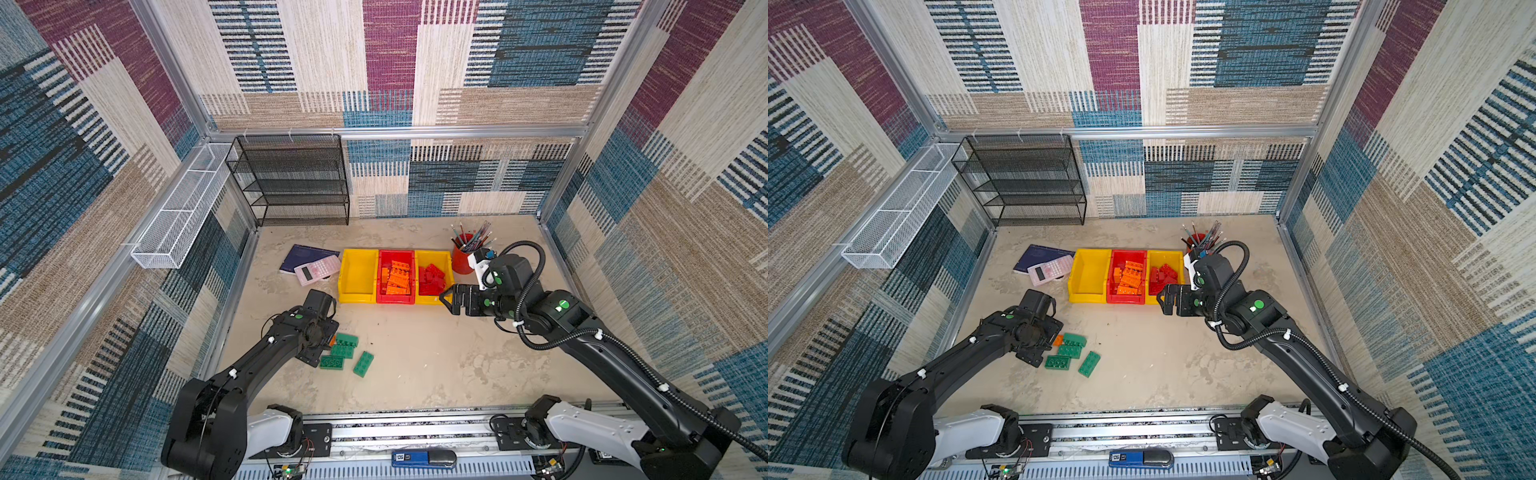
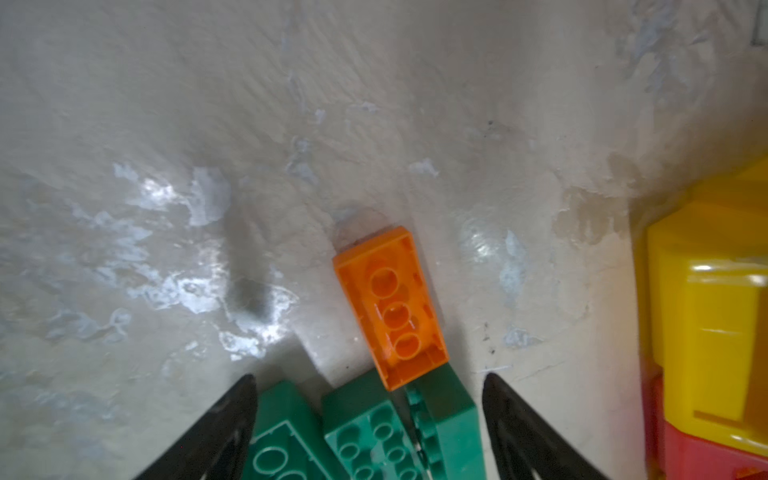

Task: Sort the legos into containers by color
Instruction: 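Lower the left gripper and grasp the orange brick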

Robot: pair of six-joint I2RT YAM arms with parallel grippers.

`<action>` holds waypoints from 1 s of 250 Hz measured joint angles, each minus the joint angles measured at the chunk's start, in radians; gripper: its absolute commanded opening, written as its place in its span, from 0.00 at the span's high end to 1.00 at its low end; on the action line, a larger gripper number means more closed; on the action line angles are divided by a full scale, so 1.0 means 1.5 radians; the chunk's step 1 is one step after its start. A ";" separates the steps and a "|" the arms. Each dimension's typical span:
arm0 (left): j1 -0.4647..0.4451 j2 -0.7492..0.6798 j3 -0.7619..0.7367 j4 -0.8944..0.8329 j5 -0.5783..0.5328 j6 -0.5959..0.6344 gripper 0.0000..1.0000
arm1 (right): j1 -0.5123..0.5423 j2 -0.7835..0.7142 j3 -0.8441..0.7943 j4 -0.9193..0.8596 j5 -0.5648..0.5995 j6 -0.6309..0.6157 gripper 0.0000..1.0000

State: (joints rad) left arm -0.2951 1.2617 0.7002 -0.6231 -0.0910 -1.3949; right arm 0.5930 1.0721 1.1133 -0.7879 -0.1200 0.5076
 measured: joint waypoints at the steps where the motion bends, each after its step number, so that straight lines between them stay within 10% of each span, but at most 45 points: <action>1: 0.001 0.001 0.001 0.001 0.000 0.000 0.14 | 0.000 0.000 0.000 0.000 0.000 0.000 0.00; 155: 0.042 0.165 0.076 0.023 0.048 0.010 0.15 | -0.002 0.012 -0.001 -0.011 0.040 -0.003 0.00; 250: 0.046 0.198 0.089 -0.031 0.056 0.028 0.51 | -0.007 0.010 -0.019 -0.004 0.041 0.004 0.00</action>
State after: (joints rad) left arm -0.2256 1.5581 0.8333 -0.6701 -0.0074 -1.3529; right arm 0.5819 1.0874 1.0851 -0.7940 -0.0578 0.5133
